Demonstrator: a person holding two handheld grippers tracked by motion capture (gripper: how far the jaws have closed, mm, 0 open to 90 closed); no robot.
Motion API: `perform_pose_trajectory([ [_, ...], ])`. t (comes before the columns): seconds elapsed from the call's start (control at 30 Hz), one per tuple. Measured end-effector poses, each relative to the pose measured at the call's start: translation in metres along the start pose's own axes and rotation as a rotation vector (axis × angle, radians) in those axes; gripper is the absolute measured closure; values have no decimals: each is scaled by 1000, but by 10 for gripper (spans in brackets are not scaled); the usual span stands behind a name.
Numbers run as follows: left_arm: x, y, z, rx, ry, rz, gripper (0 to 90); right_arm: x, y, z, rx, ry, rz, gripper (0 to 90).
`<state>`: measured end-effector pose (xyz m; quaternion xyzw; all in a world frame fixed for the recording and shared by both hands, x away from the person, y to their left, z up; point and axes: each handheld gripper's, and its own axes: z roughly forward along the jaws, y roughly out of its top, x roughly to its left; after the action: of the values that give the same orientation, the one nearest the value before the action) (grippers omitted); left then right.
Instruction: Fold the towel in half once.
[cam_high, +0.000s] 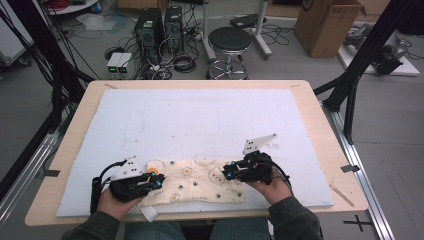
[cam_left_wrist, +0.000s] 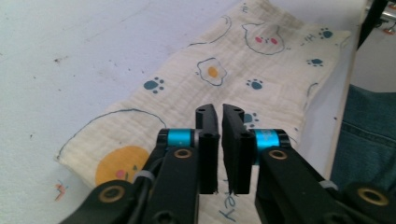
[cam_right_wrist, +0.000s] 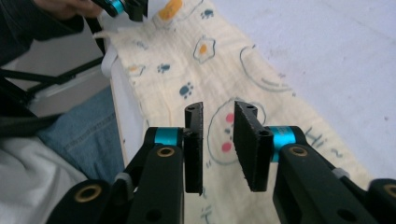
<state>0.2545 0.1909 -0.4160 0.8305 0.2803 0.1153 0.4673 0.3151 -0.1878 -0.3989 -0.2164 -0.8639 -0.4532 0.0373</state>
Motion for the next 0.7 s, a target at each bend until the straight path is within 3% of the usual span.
perform_pose_trajectory([
  [0.3, 9, 18, 18, 3, -3, -8, 895, -12, 18, 21, 2, 14, 40, 894],
  [0.47, 9, 31, 38, 30, -22, 1, 896, -16, 35, 41, 30, 31, 58, 894],
  [0.7, 16, 30, 64, 149, -3, -1, 896, -24, 43, 75, 116, 22, 100, 894],
])
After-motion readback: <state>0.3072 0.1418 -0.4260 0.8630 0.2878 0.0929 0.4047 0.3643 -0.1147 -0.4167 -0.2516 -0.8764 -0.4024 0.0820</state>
